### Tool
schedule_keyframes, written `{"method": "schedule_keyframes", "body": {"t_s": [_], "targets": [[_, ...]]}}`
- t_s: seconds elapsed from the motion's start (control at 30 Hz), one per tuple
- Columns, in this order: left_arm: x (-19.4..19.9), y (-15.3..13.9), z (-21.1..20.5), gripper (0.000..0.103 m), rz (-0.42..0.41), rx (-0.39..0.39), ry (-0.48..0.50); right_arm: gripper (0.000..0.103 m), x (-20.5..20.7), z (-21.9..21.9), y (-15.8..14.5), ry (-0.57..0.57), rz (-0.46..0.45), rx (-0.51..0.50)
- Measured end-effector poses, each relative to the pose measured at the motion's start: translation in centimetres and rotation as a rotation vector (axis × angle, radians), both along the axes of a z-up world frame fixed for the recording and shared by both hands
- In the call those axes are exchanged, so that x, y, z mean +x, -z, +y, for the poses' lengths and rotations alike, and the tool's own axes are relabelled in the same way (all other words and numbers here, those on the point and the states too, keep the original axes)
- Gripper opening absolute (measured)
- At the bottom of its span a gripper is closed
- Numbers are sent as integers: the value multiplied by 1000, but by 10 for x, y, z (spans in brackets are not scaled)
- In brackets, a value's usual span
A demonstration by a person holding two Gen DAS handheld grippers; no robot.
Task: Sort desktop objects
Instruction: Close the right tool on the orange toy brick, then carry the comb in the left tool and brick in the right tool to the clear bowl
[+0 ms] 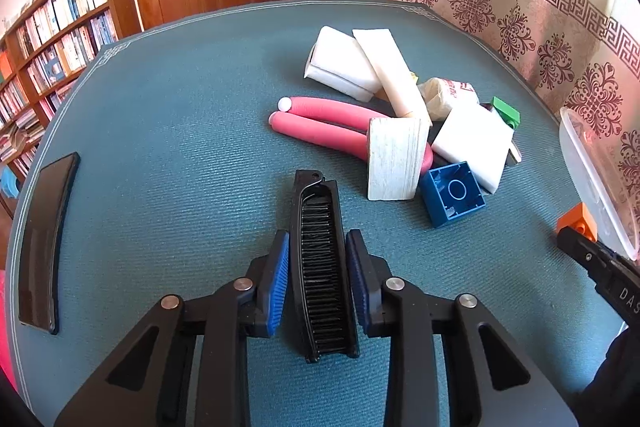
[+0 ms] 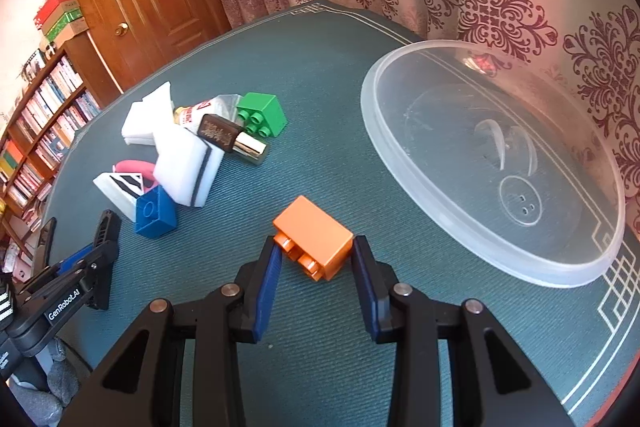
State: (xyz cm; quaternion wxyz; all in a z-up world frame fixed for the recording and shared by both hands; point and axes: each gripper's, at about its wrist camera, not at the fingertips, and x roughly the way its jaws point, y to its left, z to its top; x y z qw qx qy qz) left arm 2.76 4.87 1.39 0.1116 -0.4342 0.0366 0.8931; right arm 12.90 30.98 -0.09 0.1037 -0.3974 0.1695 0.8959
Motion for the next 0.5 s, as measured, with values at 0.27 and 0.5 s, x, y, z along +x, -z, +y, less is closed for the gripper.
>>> {"method": "schedule_keyframes", "body": {"t_s": [0.27, 0.5], "targets": [[1, -2, -10, 30, -1, 29, -3, 40, -1, -4, 3, -17, -2, -11], [-4, 4, -7, 30, -15, 7, -29, 40, -2, -8, 8, -28, -6, -15]]}}
